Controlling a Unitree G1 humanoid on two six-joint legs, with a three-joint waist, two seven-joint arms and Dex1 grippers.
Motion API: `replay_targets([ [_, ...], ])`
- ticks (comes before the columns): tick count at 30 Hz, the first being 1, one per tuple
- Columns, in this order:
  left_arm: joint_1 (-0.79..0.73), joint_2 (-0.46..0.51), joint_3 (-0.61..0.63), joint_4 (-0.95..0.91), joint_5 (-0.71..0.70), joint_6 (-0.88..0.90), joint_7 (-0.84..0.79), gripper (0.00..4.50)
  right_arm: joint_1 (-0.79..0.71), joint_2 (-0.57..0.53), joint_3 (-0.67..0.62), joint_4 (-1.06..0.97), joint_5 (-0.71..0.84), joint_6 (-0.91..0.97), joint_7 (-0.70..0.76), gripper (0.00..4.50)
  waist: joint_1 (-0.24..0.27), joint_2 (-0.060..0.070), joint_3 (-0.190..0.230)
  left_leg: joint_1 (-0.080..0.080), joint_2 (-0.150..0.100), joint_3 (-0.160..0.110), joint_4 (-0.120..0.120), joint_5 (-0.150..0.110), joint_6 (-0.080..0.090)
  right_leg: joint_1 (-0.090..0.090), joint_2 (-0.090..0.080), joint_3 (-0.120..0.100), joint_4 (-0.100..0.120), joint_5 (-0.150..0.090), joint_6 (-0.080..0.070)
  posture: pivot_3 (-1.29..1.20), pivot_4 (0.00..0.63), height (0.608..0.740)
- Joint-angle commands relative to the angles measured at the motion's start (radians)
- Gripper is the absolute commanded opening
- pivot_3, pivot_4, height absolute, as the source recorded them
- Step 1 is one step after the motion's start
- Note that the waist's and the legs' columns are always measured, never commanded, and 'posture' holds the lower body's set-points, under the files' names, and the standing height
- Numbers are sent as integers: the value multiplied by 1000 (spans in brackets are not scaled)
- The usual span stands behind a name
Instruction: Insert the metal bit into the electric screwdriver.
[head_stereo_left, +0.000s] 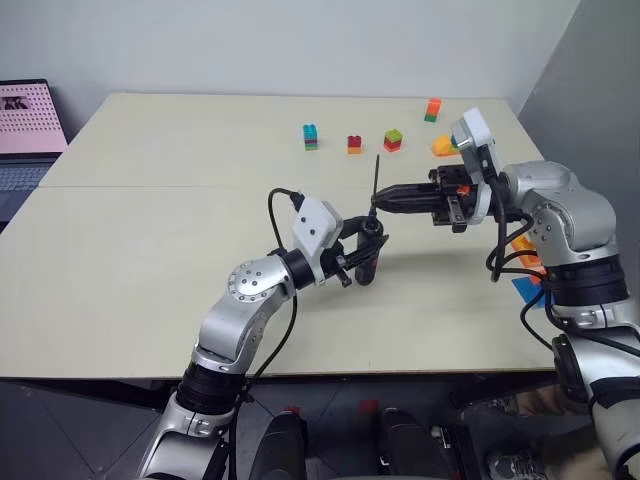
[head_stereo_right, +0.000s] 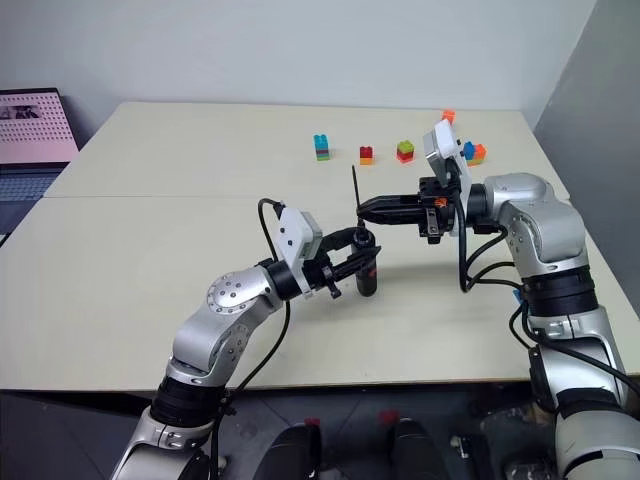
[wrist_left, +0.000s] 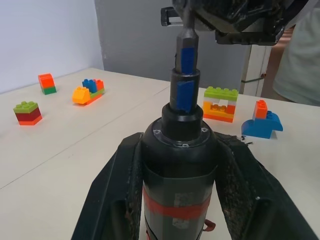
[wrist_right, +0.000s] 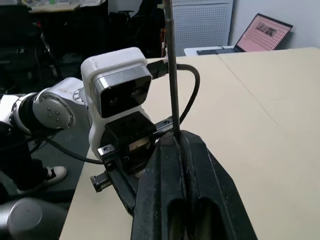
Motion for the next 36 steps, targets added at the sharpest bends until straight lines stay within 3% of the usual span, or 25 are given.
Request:
replay_targets([
  [1,0,-7,-24,-13,-3,9,-12,1649,-28,-25,31,14,-34,5,42,0,0,0,0,0,0,0,0,0,0,0,0,0,0,0,0,0,150,740],
  [3,0,-7,-24,-12,-2,8,-11,1649,-30,-26,31,19,-37,2,47,0,0,0,0,0,0,0,0,0,0,0,0,0,0,0,0,0,150,740],
  [6,-1,-9,-23,-8,0,6,-9,1648,-32,-27,22,17,-34,1,40,522,0,0,0,0,0,0,0,0,0,0,0,0,0,0,0,0,150,740],
  [15,-15,-24,-1,-9,1,24,26,1647,-27,-60,-72,-25,5,28,-8,2612,1,0,0,0,0,0,0,0,0,0,0,0,0,0,0,0,150,740],
  [19,-98,11,35,8,47,35,62,1646,29,-130,-130,-80,11,42,-34,2649,6,0,0,0,0,0,0,0,0,0,0,0,0,0,0,0,150,740],
  [22,-209,102,20,70,147,19,59,1645,95,-196,-169,-159,5,30,-51,2649,2,0,0,-1,0,0,0,0,0,0,0,-1,0,0,0,0,150,740],
  [29,-400,325,-165,369,401,-162,-121,1644,246,-347,-213,-309,-95,-82,-108,2649,-5,1,1,-1,0,1,-2,0,0,-2,0,1,-1,0,0,0,150,740],
  [32,-471,349,-260,556,509,-324,-184,1644,301,-401,-236,-398,-85,-65,-115,2649,0,1,1,-2,0,2,-2,0,0,-3,0,1,-1,-1,0,0,150,740],
  [36,-567,309,-358,783,598,-511,-255,1643,351,-436,-246,-504,-53,-17,-129,2649,-3,1,1,-3,0,2,-1,0,0,-4,0,1,-1,-1,0,0,150,740],
])
